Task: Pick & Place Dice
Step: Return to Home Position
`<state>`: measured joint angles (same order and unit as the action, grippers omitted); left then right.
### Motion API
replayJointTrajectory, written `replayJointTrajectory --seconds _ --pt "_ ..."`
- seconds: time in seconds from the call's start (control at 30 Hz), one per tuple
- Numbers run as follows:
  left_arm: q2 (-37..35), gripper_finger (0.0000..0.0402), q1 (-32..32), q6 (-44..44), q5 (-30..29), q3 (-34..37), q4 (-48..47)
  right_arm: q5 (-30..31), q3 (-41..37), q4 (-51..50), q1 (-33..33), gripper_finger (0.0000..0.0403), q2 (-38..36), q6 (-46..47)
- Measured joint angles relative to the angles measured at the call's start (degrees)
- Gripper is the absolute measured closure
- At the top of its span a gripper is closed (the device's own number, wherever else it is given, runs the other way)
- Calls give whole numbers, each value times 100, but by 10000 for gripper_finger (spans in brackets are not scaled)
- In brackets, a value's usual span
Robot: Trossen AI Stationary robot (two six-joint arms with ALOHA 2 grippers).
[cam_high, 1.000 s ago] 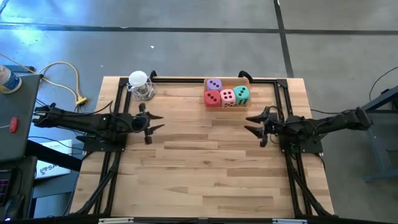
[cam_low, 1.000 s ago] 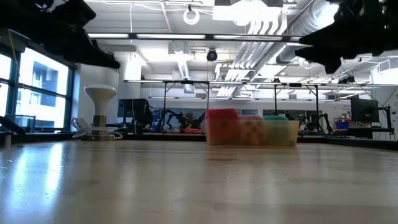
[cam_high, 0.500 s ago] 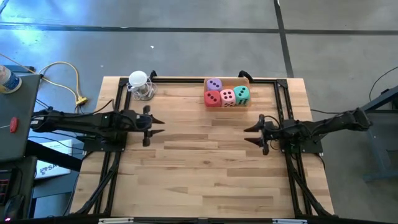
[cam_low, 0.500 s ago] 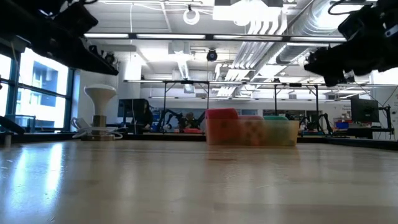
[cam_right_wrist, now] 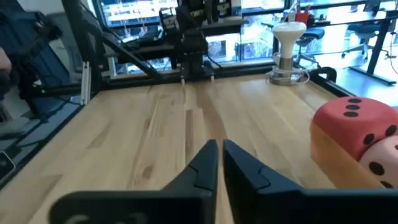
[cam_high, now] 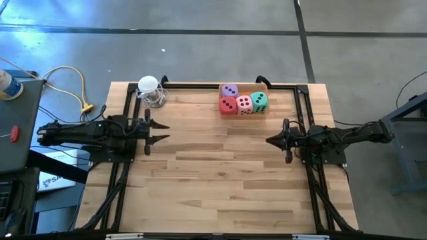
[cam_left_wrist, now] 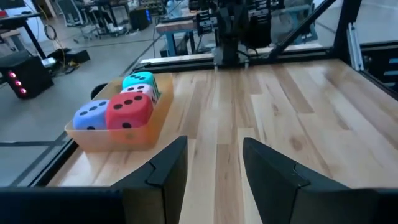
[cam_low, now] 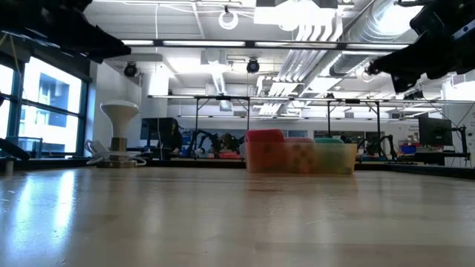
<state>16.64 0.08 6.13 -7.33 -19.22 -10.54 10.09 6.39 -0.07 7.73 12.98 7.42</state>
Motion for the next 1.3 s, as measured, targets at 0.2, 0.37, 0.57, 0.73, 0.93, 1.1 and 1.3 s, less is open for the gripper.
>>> replayJointTrajectory --seconds 0.2,0.37,0.57,0.73,0.93,1.1,1.3 --pt "-195 253 0 -99 2 50 -71 -466 0 62 2 400 -408 -196" --pt "-197 253 0 -143 2 249 -62 -579 -201 449 0 400 -675 -387" --pt "-197 253 2 -195 4 401 52 -565 -586 708 0 400 -876 -404" --pt "-198 253 -1 -191 11 409 54 -560 -586 632 0 400 -877 -324" --pt "-365 253 2 -195 249 409 -18 333 -588 414 1 400 -871 44" --pt "-1083 254 -1 -194 529 409 -62 652 -592 406 0 399 -862 297" --pt "-1638 280 -2 -442 529 442 -296 603 -593 399 1 399 -857 291"
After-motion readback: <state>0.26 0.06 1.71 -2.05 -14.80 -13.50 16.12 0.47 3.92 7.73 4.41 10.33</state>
